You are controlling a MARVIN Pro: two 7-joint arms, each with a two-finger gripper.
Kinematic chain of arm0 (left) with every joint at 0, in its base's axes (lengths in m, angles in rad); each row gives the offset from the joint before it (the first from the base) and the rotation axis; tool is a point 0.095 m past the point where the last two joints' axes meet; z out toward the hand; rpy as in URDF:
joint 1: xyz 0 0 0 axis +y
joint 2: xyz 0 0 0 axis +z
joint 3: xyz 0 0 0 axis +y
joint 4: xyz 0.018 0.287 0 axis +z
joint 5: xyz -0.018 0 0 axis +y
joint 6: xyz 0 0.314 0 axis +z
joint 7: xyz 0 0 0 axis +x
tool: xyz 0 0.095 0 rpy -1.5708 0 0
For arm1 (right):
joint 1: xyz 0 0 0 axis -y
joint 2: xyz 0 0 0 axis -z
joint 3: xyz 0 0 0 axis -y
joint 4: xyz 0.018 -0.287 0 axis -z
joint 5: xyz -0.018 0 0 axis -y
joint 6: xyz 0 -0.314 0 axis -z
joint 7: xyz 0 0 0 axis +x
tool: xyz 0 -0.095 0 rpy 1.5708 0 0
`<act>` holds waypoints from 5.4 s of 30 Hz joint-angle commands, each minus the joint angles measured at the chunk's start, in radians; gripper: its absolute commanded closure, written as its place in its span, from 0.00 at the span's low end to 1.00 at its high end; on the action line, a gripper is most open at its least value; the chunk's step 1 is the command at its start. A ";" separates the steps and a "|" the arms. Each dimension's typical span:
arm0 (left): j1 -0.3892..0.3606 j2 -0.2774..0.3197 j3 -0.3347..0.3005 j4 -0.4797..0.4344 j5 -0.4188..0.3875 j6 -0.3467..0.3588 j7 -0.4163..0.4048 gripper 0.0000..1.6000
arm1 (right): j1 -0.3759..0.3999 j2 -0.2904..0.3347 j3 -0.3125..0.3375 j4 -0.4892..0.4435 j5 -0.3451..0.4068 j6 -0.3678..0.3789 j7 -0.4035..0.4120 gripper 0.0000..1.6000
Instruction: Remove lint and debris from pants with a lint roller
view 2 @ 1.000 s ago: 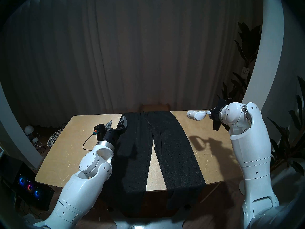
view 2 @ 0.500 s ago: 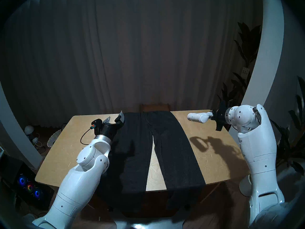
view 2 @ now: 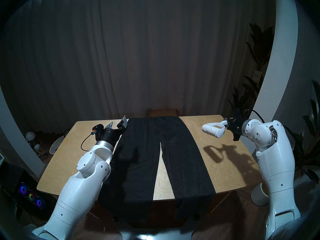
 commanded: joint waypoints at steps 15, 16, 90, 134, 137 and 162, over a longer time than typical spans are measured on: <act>-0.018 0.006 0.023 -0.017 0.006 -0.014 -0.020 0.00 | 0.009 -0.198 0.074 0.149 -0.218 0.056 0.311 1.00; -0.018 0.003 0.023 -0.018 0.006 -0.016 -0.018 0.00 | 0.012 -0.198 0.072 0.168 -0.221 0.062 0.347 1.00; 0.099 -0.032 -0.086 -0.058 -0.040 -0.102 0.102 0.00 | -0.042 -0.157 0.026 0.240 -0.303 0.064 0.140 0.00; 0.147 0.318 -0.261 -0.033 0.135 -0.003 -0.094 0.00 | 0.193 0.064 -0.295 -0.092 -0.560 0.333 0.050 0.00; 0.140 0.332 -0.266 -0.038 0.142 0.012 -0.103 0.00 | 0.214 0.069 -0.340 -0.065 -0.605 0.352 0.062 0.00; 0.126 0.292 -0.301 -0.083 0.005 0.070 -0.157 0.00 | 0.388 0.120 -0.574 0.102 -0.897 0.337 0.427 0.00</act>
